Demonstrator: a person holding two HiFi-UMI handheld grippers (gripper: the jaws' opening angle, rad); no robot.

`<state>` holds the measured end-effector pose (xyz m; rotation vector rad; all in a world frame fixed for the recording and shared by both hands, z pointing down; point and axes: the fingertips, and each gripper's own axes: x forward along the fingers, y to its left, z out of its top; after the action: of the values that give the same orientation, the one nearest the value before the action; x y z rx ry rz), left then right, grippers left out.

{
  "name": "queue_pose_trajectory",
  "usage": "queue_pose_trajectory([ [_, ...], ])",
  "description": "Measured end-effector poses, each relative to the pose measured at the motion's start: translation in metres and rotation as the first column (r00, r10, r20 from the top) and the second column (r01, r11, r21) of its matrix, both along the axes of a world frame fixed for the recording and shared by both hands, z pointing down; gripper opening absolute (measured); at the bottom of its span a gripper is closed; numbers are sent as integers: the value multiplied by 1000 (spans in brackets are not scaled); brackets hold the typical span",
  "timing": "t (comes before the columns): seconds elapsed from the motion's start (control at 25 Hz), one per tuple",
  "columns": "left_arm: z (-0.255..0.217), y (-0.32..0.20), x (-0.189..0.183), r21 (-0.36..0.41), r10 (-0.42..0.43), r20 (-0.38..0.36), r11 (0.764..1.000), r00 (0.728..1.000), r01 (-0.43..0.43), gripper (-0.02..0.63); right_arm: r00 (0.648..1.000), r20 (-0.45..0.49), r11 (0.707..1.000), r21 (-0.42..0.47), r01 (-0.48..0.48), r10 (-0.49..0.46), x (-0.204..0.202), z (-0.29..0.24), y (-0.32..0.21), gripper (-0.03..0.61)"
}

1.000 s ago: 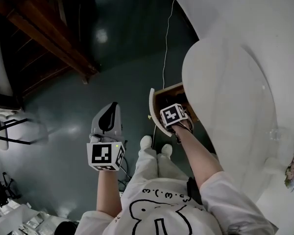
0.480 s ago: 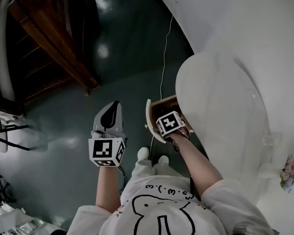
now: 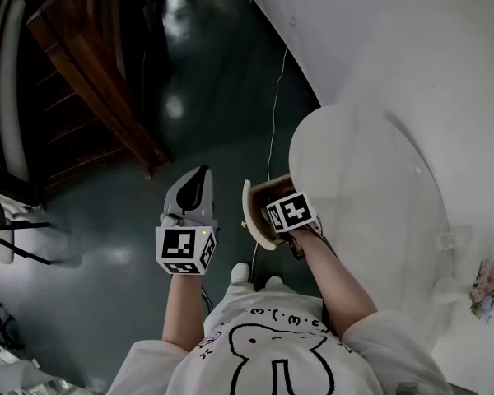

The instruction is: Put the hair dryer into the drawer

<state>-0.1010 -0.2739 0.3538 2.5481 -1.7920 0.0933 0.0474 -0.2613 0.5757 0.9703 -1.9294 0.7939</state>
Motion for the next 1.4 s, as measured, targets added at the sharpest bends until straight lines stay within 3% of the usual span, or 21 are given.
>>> queue_pose_trajectory([
  [0.12,-9,-1,8,21,18,3,1000,1000,-18,15,999,35,998,62,-27,24,4,-25,-4,165],
  [0.28,-24,-5,20,51,48,6,998,999,-48,15,996,79,986,154,-60,49,9,-61,-7,7],
  [0.48,-41,-4,35,87,86,17,992,996,-87,15,990,138,961,269,-68,32,11,-105,-5,-2],
  [0.64,-57,-1,49,124,111,23,986,994,-113,15,987,162,910,405,-91,26,24,-154,-7,-2],
  [0.96,-81,4,71,182,135,25,974,991,-137,15,975,220,767,623,-153,16,63,-231,-5,-2],
  [1.08,-93,7,78,206,147,34,967,989,-150,15,973,229,682,714,-156,-17,76,-264,1,-2],
  [1.28,-111,13,85,244,154,53,956,987,-162,17,978,209,514,839,-178,-3,107,-314,12,-2],
  [1.4,-118,16,87,259,150,59,952,987,-161,15,974,227,473,856,-207,15,127,-326,20,-2],
])
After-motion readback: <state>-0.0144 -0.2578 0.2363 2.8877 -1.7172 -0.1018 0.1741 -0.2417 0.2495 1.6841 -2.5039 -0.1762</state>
